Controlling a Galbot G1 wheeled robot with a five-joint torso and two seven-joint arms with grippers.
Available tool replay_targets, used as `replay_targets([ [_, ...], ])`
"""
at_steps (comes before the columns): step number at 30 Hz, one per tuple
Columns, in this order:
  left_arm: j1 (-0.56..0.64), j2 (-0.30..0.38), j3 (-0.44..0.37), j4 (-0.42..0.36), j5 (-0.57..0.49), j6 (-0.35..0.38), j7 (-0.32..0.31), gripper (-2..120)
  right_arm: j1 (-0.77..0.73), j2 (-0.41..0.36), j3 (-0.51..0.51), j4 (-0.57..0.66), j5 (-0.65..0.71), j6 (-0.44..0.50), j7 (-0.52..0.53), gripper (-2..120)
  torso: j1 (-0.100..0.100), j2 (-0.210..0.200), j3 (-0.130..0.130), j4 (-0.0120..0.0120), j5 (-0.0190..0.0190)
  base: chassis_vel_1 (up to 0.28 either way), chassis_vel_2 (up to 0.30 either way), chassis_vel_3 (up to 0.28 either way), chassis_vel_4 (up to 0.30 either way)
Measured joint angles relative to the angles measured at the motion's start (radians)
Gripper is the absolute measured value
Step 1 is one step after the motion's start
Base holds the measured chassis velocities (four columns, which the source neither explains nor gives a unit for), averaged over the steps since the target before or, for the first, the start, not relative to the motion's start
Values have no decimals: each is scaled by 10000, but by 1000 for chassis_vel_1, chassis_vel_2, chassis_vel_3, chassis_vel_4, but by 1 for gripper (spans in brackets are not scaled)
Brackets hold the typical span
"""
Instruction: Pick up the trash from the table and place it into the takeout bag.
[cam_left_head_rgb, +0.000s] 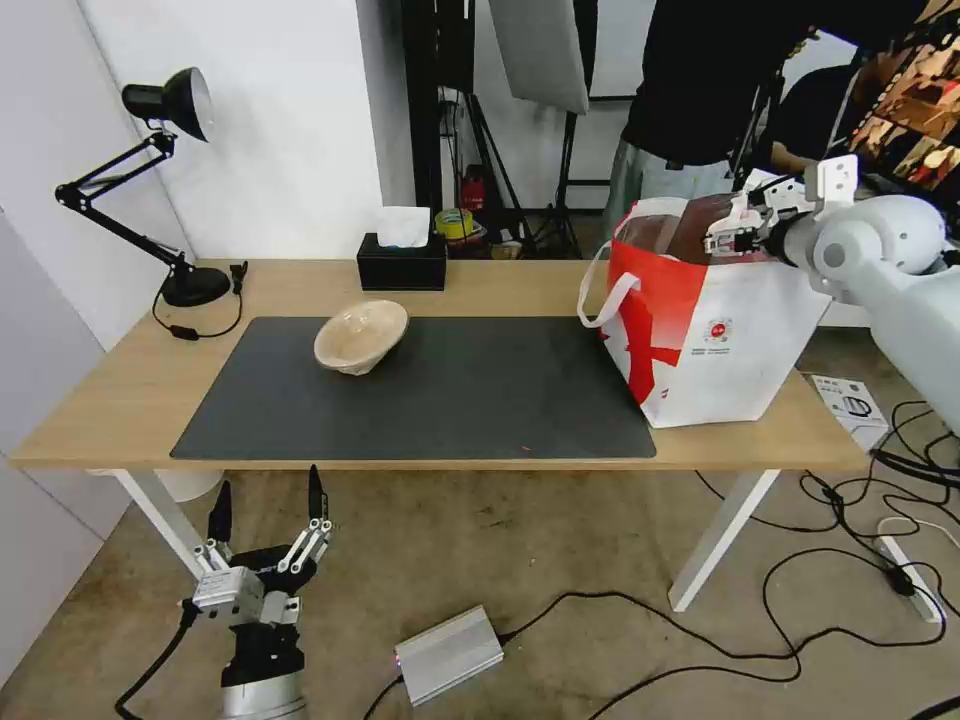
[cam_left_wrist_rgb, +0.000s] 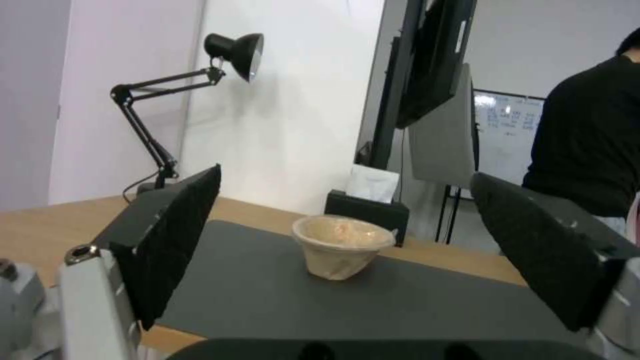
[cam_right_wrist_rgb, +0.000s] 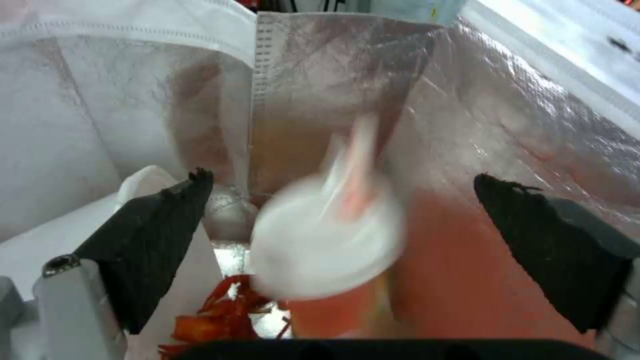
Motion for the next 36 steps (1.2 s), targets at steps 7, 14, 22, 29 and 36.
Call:
replay_targets([
  [7, -23, 0, 31, 2, 15, 8, 2, 100, 39, -76, -135, 90, -66, 4, -71, 100, 0, 0, 0, 0, 0, 0, 0, 0, 0],
  [14, -25, -1, 40, 2, 25, 12, 4, 100, 82, -61, -161, 92, -74, 7, -71, 100, 0, 0, 0, 0, 0, 0, 0, 0, 0],
  [22, -14, -1, 19, -14, 23, 12, 4, 100, 97, -40, -104, 145, -23, 12, -44, 100, 0, 0, 0, 0, 1, 0, 0, 0, 0],
  [29, -14, -1, 17, -20, 20, 13, 3, 100, -157, -87, 245, 423, 196, 20, 79, 100, 0, 0, 0, -1, 1, 0, 0, 0, 0],
  [36, 16, -3, 15, -87, 27, 13, 2, 100, -1091, -234, 1266, 1494, 1016, 1041, 570, 100, 0, 0, 0, 0, 0, 0, 0, 0, 0],
])
